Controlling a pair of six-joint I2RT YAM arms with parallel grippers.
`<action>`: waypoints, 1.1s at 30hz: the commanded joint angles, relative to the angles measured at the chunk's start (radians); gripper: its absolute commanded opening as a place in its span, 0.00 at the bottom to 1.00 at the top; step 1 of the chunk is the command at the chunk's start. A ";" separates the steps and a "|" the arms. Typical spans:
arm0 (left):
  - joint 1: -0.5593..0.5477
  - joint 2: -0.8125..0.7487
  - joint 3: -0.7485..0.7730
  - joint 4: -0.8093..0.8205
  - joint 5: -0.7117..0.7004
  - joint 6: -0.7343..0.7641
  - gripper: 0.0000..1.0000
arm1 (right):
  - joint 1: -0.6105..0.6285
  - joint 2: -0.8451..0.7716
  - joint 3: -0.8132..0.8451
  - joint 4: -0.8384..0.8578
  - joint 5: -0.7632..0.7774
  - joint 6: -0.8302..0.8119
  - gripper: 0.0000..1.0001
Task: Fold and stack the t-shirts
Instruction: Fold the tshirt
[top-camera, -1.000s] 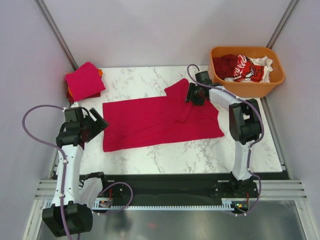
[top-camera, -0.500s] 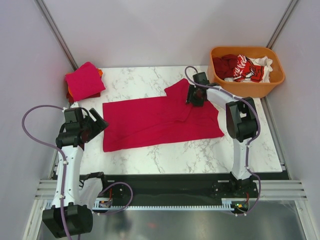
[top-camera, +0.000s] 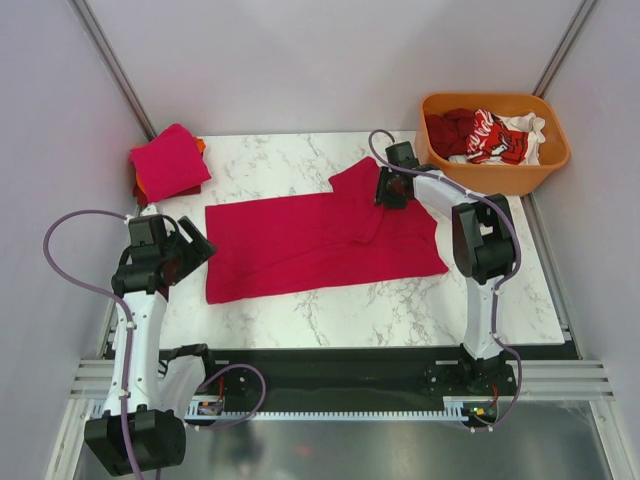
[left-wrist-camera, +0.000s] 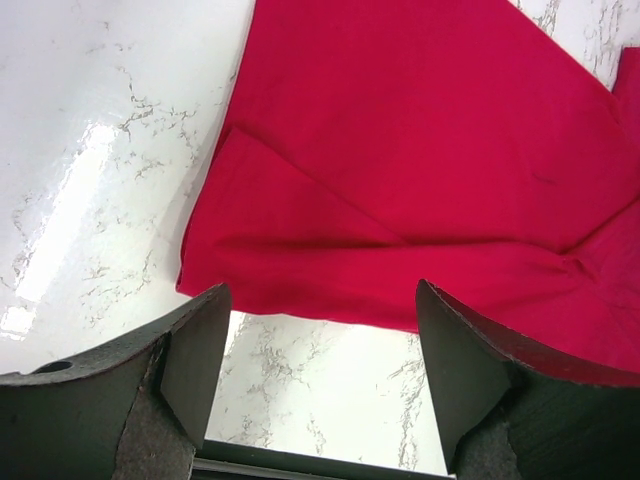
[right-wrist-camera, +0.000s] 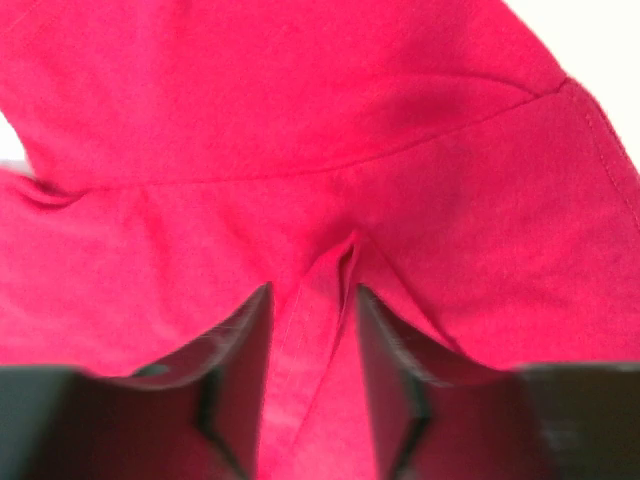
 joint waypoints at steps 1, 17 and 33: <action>-0.003 -0.010 -0.002 0.018 -0.013 0.041 0.81 | 0.001 0.029 0.061 0.010 0.032 -0.012 0.45; -0.006 -0.011 -0.002 0.018 -0.015 0.041 0.81 | -0.002 -0.005 0.087 -0.002 0.025 -0.013 0.00; -0.009 -0.022 -0.002 0.018 -0.018 0.041 0.81 | 0.047 -0.037 0.294 -0.100 -0.007 -0.029 0.00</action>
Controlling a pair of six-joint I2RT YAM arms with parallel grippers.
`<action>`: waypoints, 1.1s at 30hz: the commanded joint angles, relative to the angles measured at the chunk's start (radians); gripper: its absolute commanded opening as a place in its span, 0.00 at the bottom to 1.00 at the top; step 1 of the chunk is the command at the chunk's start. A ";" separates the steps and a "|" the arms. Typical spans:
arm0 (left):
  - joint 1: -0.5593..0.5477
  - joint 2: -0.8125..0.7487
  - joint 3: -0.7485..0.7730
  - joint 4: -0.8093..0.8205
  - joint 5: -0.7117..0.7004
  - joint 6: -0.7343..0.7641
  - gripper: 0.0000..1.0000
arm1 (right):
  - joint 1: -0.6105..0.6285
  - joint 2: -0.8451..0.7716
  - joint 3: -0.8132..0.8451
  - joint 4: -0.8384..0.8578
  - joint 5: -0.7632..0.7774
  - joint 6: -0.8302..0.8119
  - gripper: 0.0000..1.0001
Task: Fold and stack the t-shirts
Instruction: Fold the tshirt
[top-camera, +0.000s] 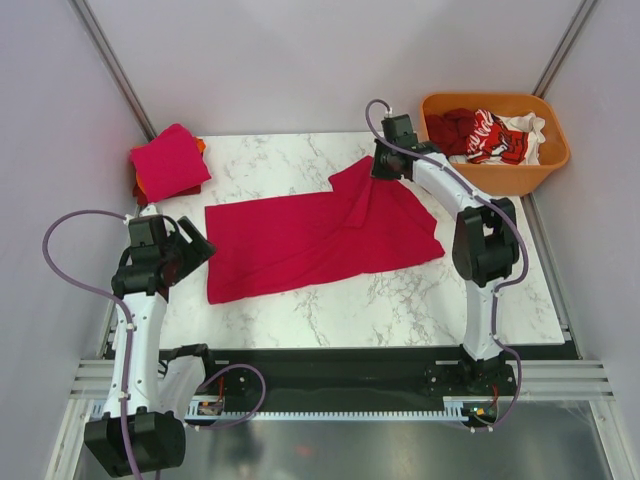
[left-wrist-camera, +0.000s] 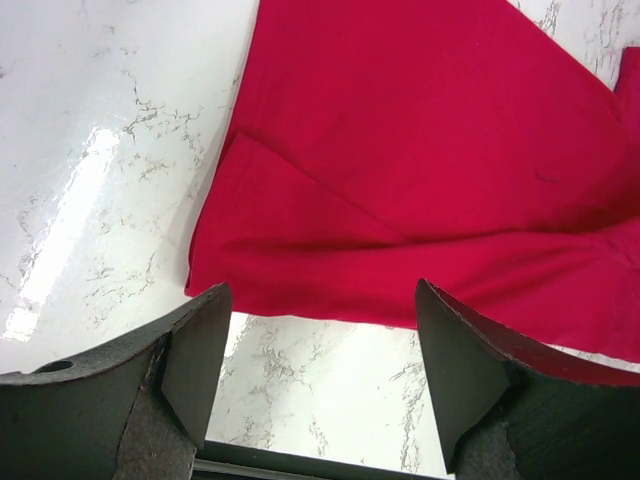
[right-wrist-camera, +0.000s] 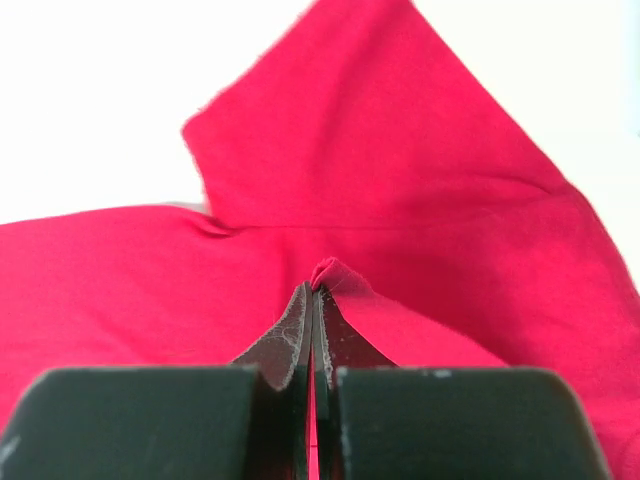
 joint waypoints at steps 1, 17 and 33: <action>-0.005 -0.016 0.000 0.018 -0.008 0.040 0.81 | 0.033 -0.015 0.087 -0.027 -0.012 -0.014 0.00; -0.006 0.024 -0.002 0.018 -0.017 0.035 0.82 | 0.044 0.063 0.094 -0.075 0.204 -0.036 0.98; -0.031 0.345 -0.034 0.024 -0.112 -0.090 0.81 | -0.105 -0.473 -0.685 0.060 0.005 0.062 0.98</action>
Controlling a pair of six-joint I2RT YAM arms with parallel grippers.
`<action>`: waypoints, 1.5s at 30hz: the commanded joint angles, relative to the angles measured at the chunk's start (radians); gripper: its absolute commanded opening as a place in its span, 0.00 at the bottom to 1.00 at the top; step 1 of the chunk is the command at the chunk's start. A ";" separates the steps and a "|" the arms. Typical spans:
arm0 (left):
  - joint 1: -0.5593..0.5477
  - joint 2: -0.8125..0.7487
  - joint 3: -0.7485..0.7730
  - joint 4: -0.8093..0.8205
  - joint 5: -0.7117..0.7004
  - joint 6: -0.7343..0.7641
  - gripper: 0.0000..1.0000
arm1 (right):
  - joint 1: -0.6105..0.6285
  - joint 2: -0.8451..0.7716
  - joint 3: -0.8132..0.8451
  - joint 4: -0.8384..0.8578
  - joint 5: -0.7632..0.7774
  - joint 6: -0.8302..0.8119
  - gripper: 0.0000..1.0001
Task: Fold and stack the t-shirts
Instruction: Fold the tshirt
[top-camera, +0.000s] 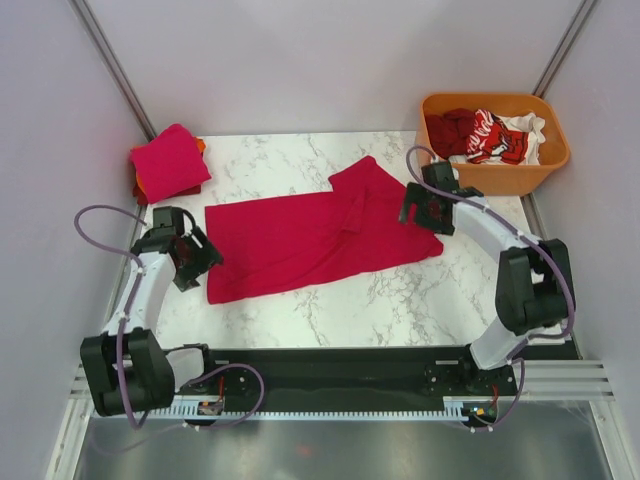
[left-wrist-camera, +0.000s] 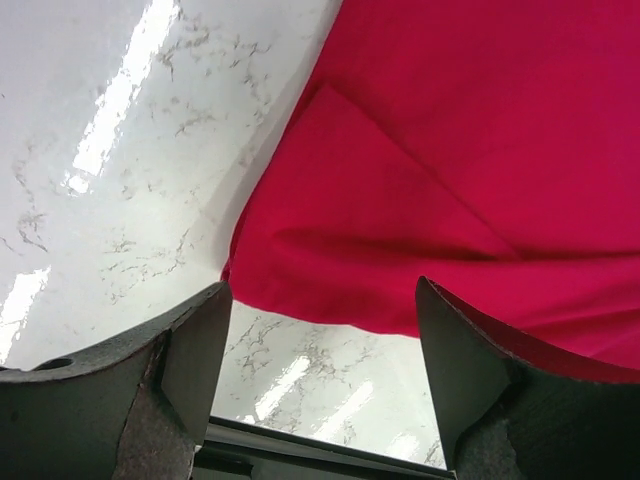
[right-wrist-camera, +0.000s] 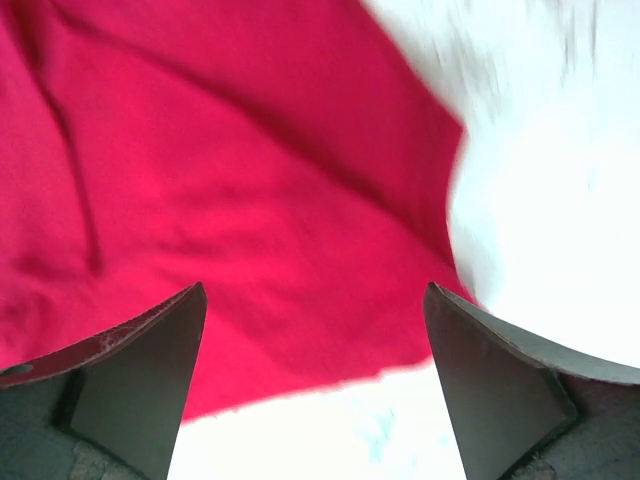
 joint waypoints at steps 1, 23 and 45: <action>-0.022 0.078 -0.015 0.021 -0.033 -0.080 0.81 | -0.044 -0.112 -0.190 0.092 -0.155 0.051 0.98; -0.136 -0.066 -0.305 0.138 -0.180 -0.371 0.84 | -0.182 -0.147 -0.433 0.296 -0.201 0.087 0.82; -0.137 0.029 -0.264 0.256 -0.237 -0.341 0.02 | -0.235 -0.300 -0.596 0.291 -0.269 0.120 0.00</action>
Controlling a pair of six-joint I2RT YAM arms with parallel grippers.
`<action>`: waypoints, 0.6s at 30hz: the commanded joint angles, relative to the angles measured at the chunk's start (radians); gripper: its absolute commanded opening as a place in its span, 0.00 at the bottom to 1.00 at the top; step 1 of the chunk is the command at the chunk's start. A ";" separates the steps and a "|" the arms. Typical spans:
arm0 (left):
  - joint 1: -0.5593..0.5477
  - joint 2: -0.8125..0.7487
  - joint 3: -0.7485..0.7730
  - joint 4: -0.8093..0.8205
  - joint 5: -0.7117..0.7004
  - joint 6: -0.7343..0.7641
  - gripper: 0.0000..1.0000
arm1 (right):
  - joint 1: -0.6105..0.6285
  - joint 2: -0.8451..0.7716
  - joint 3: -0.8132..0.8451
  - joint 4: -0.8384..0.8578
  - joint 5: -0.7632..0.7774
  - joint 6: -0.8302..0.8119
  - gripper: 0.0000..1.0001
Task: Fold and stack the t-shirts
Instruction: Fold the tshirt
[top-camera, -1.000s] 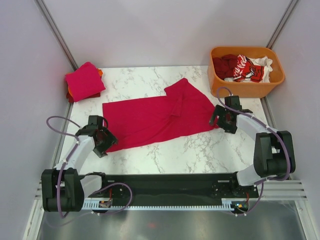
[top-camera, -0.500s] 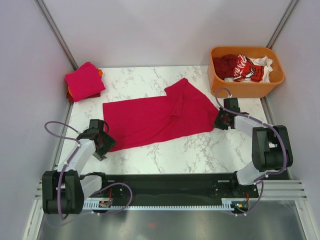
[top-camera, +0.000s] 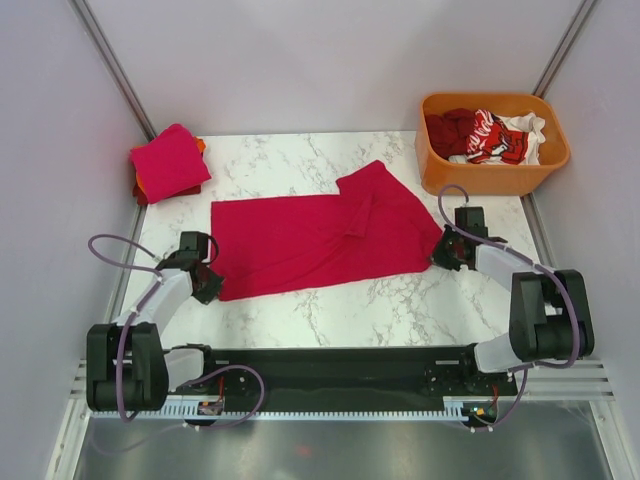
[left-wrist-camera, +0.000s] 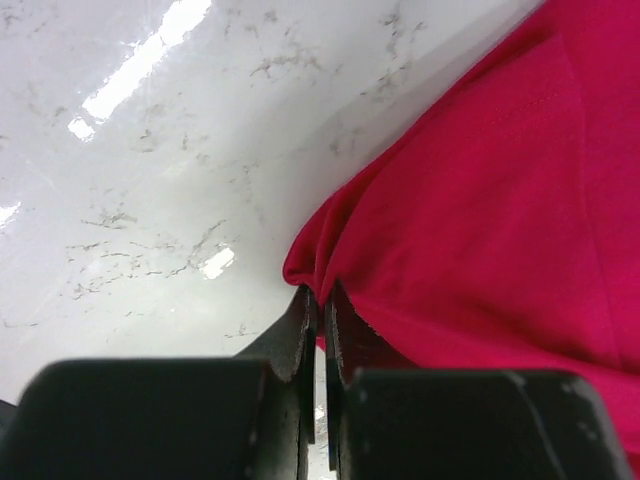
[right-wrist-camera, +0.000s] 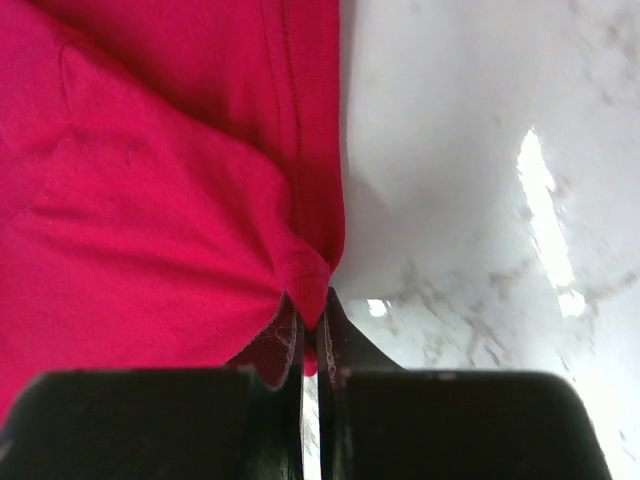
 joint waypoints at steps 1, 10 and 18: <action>0.003 -0.052 -0.003 0.056 -0.005 0.016 0.02 | -0.061 -0.085 -0.044 -0.059 -0.051 0.027 0.00; -0.034 -0.247 -0.032 -0.068 0.067 -0.032 0.02 | -0.084 -0.322 -0.116 -0.221 -0.071 0.068 0.00; -0.062 -0.385 -0.006 -0.203 0.191 -0.100 0.49 | -0.084 -0.516 -0.124 -0.390 -0.055 0.085 0.78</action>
